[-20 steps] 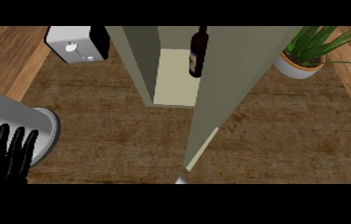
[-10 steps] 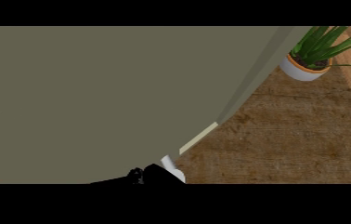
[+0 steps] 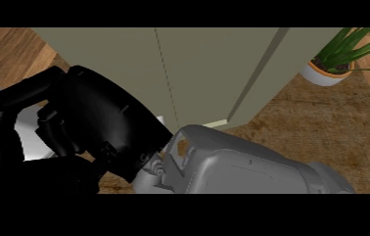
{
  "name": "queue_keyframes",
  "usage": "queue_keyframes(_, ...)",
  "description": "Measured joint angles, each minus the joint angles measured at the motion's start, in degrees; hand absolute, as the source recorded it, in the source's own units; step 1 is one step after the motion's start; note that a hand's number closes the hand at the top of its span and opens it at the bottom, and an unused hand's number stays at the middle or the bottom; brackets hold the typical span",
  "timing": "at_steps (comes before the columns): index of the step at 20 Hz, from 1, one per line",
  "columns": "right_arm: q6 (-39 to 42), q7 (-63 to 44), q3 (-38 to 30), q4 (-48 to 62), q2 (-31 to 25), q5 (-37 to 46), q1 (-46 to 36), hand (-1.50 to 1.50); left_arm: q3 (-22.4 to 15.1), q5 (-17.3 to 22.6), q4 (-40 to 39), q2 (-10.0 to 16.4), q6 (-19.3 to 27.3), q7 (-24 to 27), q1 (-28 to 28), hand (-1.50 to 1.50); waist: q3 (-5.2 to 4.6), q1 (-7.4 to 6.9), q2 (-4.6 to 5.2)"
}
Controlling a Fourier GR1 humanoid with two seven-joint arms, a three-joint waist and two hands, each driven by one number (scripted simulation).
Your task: Pick up the wine, place it into the cabinet and close the cabinet
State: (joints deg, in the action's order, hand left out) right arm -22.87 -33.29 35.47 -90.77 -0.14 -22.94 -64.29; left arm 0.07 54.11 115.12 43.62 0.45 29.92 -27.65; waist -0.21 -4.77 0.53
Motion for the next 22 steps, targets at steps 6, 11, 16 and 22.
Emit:
queue_keyframes(6, 8.6, 1.2, -2.1, 11.6, 0.1, -14.9, -7.0, 1.50, 2.6, 1.8, -1.0, 1.3, -2.0, -1.4, 1.6, -1.50, 0.02, -0.83, 0.60)
queue_keyframes(11, 19.3, 1.9, -5.0, 22.2, 0.1, -24.7, -9.4, 1.50, 5.4, 3.8, -0.7, 2.2, -2.6, -3.1, 1.5, -1.50, 0.06, -0.42, 0.50)
queue_keyframes(16, 22.3, 9.2, -8.2, 33.8, 0.0, -23.8, -12.4, 1.50, 8.2, 5.0, -0.1, 2.2, -2.8, -4.5, 0.2, -1.50, 0.06, 0.57, 0.21)
queue_keyframes(22, 25.8, 17.6, -8.8, 40.6, 0.2, -20.8, -13.1, 1.50, 9.7, 4.8, -1.4, 1.6, -3.7, -4.7, 0.3, -1.50, -0.53, 0.72, -0.98)
